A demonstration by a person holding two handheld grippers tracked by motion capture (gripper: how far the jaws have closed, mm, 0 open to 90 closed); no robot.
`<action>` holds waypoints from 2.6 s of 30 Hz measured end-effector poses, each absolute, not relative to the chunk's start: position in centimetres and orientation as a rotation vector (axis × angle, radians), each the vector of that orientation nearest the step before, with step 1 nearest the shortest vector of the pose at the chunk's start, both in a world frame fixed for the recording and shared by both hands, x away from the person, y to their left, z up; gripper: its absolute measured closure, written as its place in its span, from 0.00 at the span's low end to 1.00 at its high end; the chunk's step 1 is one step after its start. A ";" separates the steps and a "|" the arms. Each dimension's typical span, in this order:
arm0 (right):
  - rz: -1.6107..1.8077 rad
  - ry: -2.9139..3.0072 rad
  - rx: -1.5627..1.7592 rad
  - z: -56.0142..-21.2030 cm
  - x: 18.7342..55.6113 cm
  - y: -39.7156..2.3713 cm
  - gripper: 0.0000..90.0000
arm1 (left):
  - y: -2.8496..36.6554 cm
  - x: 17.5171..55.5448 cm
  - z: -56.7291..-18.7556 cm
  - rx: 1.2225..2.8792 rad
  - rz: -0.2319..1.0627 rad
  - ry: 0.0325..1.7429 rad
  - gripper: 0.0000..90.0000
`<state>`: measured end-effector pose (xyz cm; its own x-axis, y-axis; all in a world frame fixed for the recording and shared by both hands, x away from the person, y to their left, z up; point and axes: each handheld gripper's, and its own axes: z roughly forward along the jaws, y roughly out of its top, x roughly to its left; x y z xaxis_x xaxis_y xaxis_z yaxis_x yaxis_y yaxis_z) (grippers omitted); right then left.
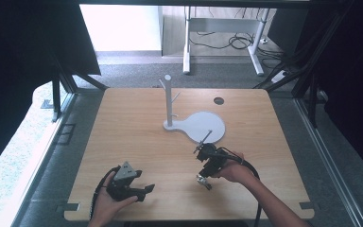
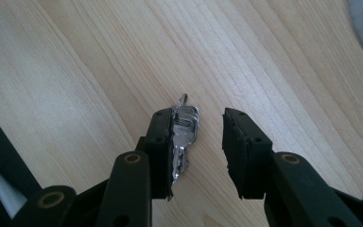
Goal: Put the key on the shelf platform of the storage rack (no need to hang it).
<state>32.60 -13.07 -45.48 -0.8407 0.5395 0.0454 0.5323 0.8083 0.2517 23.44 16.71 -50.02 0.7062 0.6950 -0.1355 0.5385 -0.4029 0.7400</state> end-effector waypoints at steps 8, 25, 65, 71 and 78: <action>0.372 2.980 0.853 -46.4 32.6 -12.0 0.74 | 16.7 23.4 -49.9 2.112 0.264 0.940 0.30; 0.301 2.976 0.823 -48.2 32.6 -10.2 0.75 | 16.6 23.3 -49.9 2.137 0.310 0.947 0.30; 0.180 3.015 0.890 -49.5 32.9 -9.9 1.00 | 17.1 23.4 -49.8 2.113 0.300 0.955 0.30; 0.209 3.011 0.889 -48.4 32.9 -10.7 1.00 | 17.3 23.5 -49.9 2.111 0.293 0.957 0.30; 0.250 2.978 0.906 -45.9 33.1 -12.0 1.00 | 17.3 23.5 -49.8 2.108 0.298 0.955 0.30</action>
<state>33.09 -12.02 -45.87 -0.8317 0.5545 0.0286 0.5516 0.8191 0.1578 23.49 17.33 -49.77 0.6891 0.7176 -0.1007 0.5328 -0.4076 0.7416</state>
